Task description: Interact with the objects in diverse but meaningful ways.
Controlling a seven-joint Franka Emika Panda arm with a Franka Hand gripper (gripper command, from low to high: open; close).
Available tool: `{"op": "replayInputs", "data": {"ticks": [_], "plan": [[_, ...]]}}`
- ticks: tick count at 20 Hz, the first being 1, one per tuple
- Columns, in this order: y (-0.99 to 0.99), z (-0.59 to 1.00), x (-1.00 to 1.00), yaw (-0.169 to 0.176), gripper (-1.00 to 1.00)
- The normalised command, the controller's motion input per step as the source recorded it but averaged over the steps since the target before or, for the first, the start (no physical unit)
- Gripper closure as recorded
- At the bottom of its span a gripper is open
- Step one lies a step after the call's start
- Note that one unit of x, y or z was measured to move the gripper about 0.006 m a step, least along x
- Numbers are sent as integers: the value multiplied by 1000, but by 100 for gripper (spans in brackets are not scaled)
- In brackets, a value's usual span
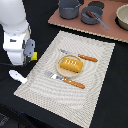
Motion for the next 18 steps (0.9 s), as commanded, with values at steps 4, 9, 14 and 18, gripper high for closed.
{"op": "replayInputs", "data": {"ticks": [4,9,14,18], "plan": [[-33,-169,-130,40,100],[-44,-164,-141,36,100],[-38,-123,-117,33,100],[55,719,-76,16,100]]}}
